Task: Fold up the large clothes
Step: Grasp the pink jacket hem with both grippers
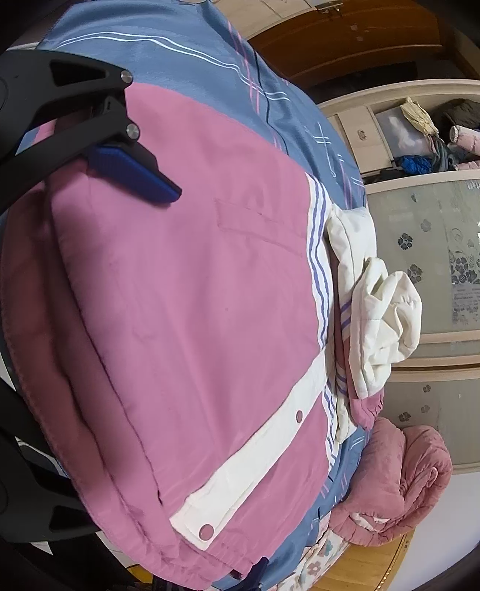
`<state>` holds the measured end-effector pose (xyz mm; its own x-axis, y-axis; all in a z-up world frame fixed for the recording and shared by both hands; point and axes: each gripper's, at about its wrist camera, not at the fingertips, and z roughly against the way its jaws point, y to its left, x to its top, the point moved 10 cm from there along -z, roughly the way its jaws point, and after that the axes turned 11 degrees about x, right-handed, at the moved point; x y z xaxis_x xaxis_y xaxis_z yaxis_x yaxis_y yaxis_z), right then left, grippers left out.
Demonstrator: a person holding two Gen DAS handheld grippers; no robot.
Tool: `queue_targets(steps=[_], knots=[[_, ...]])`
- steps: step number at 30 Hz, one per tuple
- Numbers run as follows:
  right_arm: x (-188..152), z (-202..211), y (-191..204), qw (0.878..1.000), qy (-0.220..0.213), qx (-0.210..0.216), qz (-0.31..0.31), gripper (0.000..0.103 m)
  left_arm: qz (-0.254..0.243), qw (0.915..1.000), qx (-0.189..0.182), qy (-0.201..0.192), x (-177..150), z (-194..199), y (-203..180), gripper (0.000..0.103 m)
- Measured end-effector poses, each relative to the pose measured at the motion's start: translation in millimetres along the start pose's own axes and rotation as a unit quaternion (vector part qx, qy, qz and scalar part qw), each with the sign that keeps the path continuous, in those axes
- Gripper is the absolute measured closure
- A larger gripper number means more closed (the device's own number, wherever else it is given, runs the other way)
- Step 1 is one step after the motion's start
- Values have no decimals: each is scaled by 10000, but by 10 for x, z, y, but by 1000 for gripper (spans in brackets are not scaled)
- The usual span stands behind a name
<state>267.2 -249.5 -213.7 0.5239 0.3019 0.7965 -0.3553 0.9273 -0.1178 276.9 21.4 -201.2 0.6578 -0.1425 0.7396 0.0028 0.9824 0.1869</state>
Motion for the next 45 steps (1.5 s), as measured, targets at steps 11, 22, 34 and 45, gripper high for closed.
queue_targets(steps=[11, 22, 34, 45], knots=[[-19, -69, -1, 9996, 254, 11, -153, 56, 180, 9997, -34, 138, -18, -16, -43, 39], [-10, -62, -27, 9989, 311, 13, -345, 58, 247, 9992, -38, 322, -25, -57, -49, 47], [1, -41, -31, 9991, 256, -12, -343, 58, 275, 9986, -45, 440, -30, -103, -29, 48], [22, -16, -47, 9990, 199, 17, -389, 58, 281, 9988, 42, 397, -25, -105, -33, 48]])
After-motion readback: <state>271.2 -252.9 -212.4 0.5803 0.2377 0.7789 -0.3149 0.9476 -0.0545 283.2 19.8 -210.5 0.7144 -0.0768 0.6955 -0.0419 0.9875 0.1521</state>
